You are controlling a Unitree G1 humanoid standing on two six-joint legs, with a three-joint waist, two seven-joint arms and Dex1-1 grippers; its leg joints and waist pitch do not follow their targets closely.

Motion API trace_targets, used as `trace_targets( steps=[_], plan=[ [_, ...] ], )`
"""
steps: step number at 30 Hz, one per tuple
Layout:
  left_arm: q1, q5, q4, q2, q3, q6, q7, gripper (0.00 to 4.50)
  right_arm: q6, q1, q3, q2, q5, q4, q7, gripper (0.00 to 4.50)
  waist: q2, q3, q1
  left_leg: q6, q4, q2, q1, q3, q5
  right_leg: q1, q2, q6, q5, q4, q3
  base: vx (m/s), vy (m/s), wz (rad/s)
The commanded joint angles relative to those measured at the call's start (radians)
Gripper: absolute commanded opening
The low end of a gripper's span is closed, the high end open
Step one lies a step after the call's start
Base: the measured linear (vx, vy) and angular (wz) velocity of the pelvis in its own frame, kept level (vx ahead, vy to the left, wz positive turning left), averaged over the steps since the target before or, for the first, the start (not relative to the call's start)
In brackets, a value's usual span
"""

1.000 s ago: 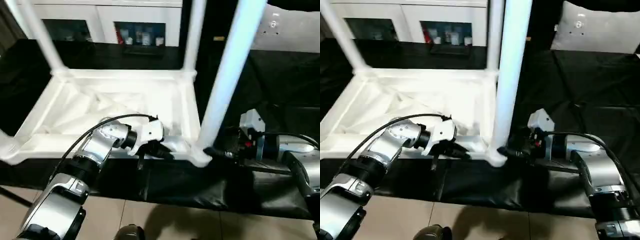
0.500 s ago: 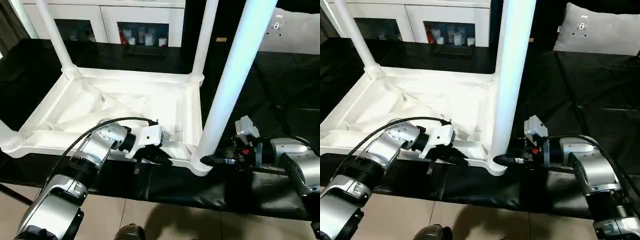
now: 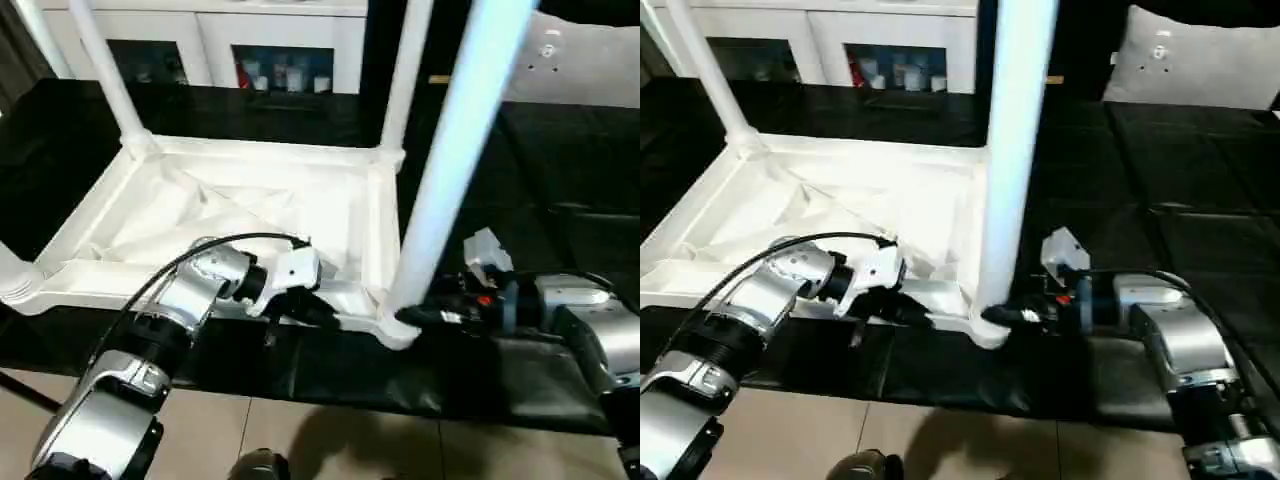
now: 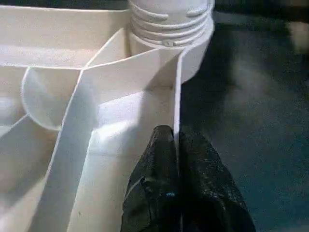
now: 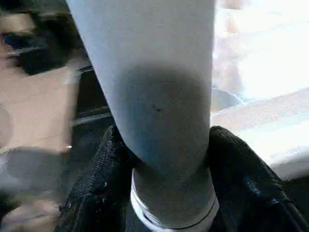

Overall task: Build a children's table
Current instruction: Rotate leg to tighten

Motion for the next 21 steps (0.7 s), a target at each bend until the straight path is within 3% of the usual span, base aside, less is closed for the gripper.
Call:
trace_targets(
  steps=[1, 3, 5, 7, 8, 9, 12, 14, 15, 21],
  plan=[
    [-0.021, 0.002, -0.02, -0.078, -0.003, 0.068, 0.112, 0.0, 0.064, -0.027, 0.028, 0.073, -0.037, 0.01, -0.161, 1.98, -0.018, -0.053, -0.004, 0.074, -0.079, 0.071, 0.025, -0.028, -0.142, 0.034, -0.101, -0.268, -0.101, -0.088, 0.043, 0.0, 0.0, 0.0],
    [-0.032, 0.016, -0.01, -0.097, 0.006, 0.094, 0.175, 0.0, 0.075, -0.04, 0.024, 0.099, -0.061, 0.025, -0.224, 1.98, -0.019, -0.051, -0.019, 0.035, -0.085, 0.071, 0.027, -0.03, -0.163, 0.037, -0.101, -0.246, -0.156, -0.094, 0.048, 0.0, 0.0, 0.0],
    [-0.073, 0.026, 0.011, -0.196, 0.052, 0.23, 0.382, 0.0, 0.187, -0.11, -0.026, 0.226, -0.118, 0.1, -0.516, 1.97, -0.02, -0.046, -0.033, 0.017, -0.089, 0.064, 0.029, -0.03, -0.176, 0.032, -0.095, -0.247, -0.174, -0.096, 0.048, 0.0, 0.0, 0.0],
    [-0.083, 0.026, 0.009, -0.238, 0.061, 0.268, 0.443, 0.0, 0.202, -0.14, -0.045, 0.28, -0.141, 0.144, -0.63, 1.97, -0.021, -0.048, -0.046, -0.008, -0.091, 0.061, 0.026, -0.035, -0.185, 0.038, -0.101, -0.236, -0.221, -0.1, 0.047, 0.0, 0.0, 0.0],
    [-0.084, 0.027, 0.008, -0.243, 0.061, 0.27, 0.45, 0.0, 0.202, -0.143, -0.045, 0.285, -0.144, 0.149, -0.638, 1.97, -0.02, -0.05, -0.047, -0.002, -0.092, 0.061, 0.026, -0.032, -0.166, 0.039, -0.099, -0.225, -0.194, -0.103, 0.047, 0.0, 0.0, 0.0],
    [-0.09, 0.038, 0.008, -0.273, 0.063, 0.285, 0.501, 0.0, 0.183, -0.157, -0.042, 0.317, -0.17, 0.174, -0.69, 1.97, -0.021, -0.055, -0.049, 0.015, -0.089, 0.061, 0.027, -0.029, -0.127, 0.042, -0.097, -0.229, -0.111, -0.1, 0.048, 0.0, 0.0, 0.0],
    [-0.099, 0.061, 0.012, -0.309, 0.063, 0.282, 0.568, 0.0, 0.146, -0.164, -0.043, 0.357, -0.171, 0.184, -0.719, 1.97, -0.023, -0.058, -0.045, 0.064, -0.082, 0.056, 0.022, -0.023, -0.066, 0.046, -0.097, -0.239, 0.024, -0.095, 0.049, 0.0, 0.0, 0.0],
    [-0.095, 0.062, 0.005, -0.307, 0.061, 0.281, 0.559, 0.0, 0.134, -0.159, -0.055, 0.359, -0.147, 0.173, -0.701, 1.97, -0.022, -0.056, -0.041, 0.082, -0.082, 0.057, 0.022, -0.023, -0.06, 0.047, -0.095, -0.237, 0.042, -0.095, 0.048, 0.0, 0.0, 0.0],
    [-0.093, 0.064, 0.0, -0.307, 0.06, 0.287, 0.56, 0.0, 0.131, -0.158, -0.064, 0.364, -0.141, 0.168, -0.695, 2.51, -0.022, -0.057, -0.039, 0.085, -0.082, 0.058, 0.023, -0.023, -0.063, 0.047, -0.096, -0.237, 0.041, -0.095, 0.048, 0.0, 0.0, 0.0],
    [-0.071, 0.088, -0.03, -0.267, 0.035, 0.299, 0.551, 0.0, 0.088, -0.135, -0.083, 0.331, -0.139, 0.135, -0.666, 3.0, -0.018, -0.055, -0.04, 0.083, -0.088, 0.068, 0.027, -0.027, -0.085, 0.045, -0.095, -0.245, 0.041, -0.093, 0.046, 0.0, 0.0, 0.0]
  ],
)
